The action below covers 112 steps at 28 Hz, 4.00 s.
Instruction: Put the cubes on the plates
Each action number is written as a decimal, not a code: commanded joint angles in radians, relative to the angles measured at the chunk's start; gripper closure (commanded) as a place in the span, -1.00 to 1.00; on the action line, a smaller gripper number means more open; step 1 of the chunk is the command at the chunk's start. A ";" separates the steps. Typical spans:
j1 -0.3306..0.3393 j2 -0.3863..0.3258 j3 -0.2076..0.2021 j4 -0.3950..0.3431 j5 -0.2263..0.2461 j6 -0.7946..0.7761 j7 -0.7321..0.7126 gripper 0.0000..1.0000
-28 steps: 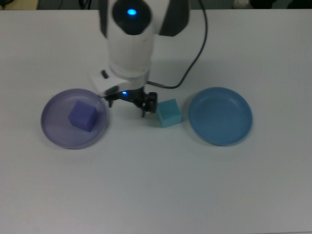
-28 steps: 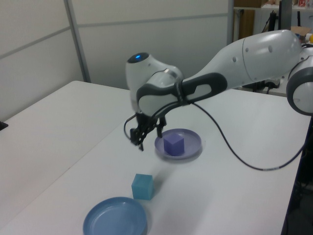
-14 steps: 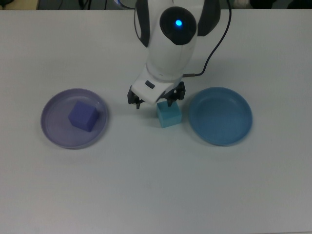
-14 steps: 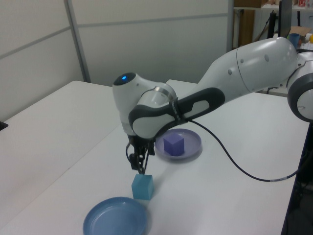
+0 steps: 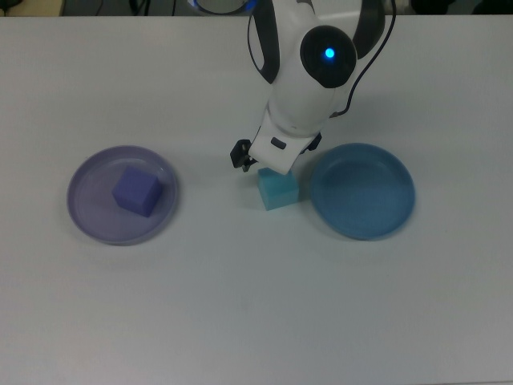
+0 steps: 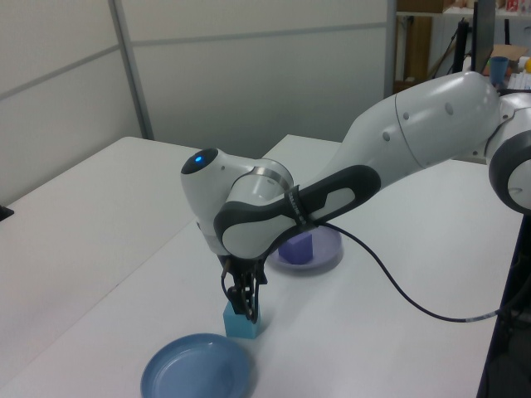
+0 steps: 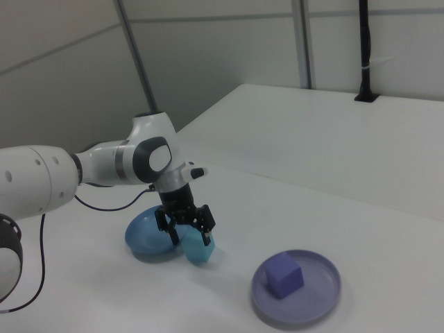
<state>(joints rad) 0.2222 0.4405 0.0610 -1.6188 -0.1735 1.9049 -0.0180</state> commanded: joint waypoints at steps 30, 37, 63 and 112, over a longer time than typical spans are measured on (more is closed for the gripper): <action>-0.035 -0.100 -0.012 -0.004 0.067 0.039 -0.013 0.67; 0.038 -0.105 0.003 0.019 0.103 0.022 -0.060 0.65; 0.192 0.023 0.005 0.019 0.063 0.192 0.158 -1.00; -0.224 -0.451 -0.020 0.008 0.141 -0.291 0.112 -1.00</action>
<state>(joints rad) -0.0031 0.0045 0.0454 -1.5796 -0.0499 1.5841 0.1267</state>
